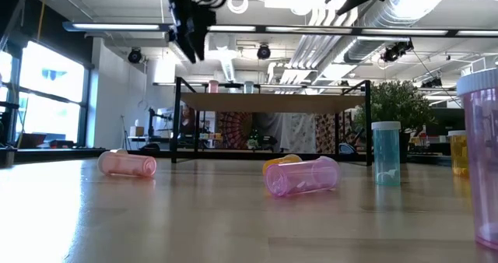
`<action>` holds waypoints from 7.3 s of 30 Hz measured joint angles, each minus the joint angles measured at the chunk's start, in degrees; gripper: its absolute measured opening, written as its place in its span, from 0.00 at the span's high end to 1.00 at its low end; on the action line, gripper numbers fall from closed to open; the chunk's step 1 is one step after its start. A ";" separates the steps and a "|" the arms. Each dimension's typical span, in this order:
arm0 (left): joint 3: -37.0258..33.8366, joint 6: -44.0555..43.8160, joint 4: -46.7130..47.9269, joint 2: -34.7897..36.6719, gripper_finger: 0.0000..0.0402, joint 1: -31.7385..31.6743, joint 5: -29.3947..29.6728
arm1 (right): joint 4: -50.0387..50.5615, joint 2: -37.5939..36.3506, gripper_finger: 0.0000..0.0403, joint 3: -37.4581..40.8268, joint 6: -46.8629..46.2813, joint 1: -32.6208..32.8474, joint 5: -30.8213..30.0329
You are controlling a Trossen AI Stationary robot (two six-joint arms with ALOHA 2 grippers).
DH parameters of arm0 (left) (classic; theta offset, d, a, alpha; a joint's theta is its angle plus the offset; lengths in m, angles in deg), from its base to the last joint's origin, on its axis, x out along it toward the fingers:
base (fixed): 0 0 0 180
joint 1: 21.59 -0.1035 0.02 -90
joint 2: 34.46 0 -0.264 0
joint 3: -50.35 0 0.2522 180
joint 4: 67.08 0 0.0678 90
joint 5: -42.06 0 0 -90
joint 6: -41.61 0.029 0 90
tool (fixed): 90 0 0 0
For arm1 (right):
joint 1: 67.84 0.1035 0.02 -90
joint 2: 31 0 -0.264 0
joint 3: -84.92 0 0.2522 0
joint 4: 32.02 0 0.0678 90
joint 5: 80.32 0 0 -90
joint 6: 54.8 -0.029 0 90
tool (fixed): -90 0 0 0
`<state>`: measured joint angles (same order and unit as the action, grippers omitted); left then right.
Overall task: Pick and place medicine bottles onto shelf by color
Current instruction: Put the middle yellow pill bottle on the shelf
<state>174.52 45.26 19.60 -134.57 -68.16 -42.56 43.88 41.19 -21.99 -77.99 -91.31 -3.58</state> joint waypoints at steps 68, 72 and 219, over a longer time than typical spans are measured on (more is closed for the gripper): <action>-36.99 -16.91 -33.38 27.00 0.47 35.85 -5.17 | 4.16 -6.88 0.41 47.28 -63.38 33.01 6.69; -36.99 -15.75 -33.26 27.00 0.47 35.85 -5.21 | 3.90 -5.09 0.41 47.26 -63.86 33.00 6.93; -36.99 -13.55 -32.04 26.95 0.47 16.97 -13.54 | 19.58 35.77 0.72 -19.25 35.49 -21.56 12.02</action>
<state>137.54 31.72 -12.44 -107.62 -51.19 -56.11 63.46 76.96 -41.23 -42.50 -112.87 8.45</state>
